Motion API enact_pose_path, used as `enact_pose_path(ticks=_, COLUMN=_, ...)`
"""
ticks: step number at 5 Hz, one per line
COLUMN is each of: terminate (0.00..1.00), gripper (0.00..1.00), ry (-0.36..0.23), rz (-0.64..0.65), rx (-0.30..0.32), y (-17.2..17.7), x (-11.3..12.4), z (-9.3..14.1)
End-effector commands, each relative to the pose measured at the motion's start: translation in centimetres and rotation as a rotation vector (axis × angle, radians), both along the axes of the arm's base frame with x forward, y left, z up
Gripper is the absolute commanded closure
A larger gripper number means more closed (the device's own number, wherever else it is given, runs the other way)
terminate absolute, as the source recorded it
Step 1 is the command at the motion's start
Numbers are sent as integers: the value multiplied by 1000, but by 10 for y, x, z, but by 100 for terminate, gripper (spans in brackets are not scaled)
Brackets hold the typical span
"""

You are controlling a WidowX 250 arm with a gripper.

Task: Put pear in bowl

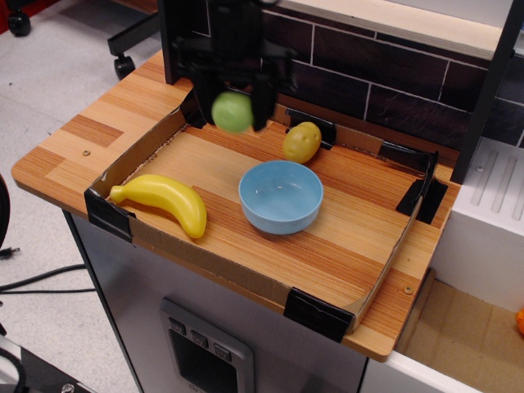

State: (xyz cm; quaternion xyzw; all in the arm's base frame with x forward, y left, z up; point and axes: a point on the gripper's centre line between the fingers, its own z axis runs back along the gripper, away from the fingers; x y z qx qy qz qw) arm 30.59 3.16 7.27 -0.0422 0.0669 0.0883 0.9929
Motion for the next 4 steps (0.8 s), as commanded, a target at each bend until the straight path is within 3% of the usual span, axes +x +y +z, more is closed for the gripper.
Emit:
enact_pose_path(ticks=1, terminate=0, gripper=100, ry=-23, rz=-44, rx=26, y=-30, x=0, z=-6)
enact_pose_path(ticks=2, terminate=0, gripper=0, ry=-32, rz=-42, rx=66, y=-35, x=3, z=-18)
enact_pose_path(ticks=3, terminate=0, gripper=0, ry=-82, rz=-24, rx=42, y=-30, x=1, z=0)
enact_pose_path(ticks=4, terminate=0, gripper=0, ry=-81, rz=-60, rx=-17, y=-22, x=1, z=29)
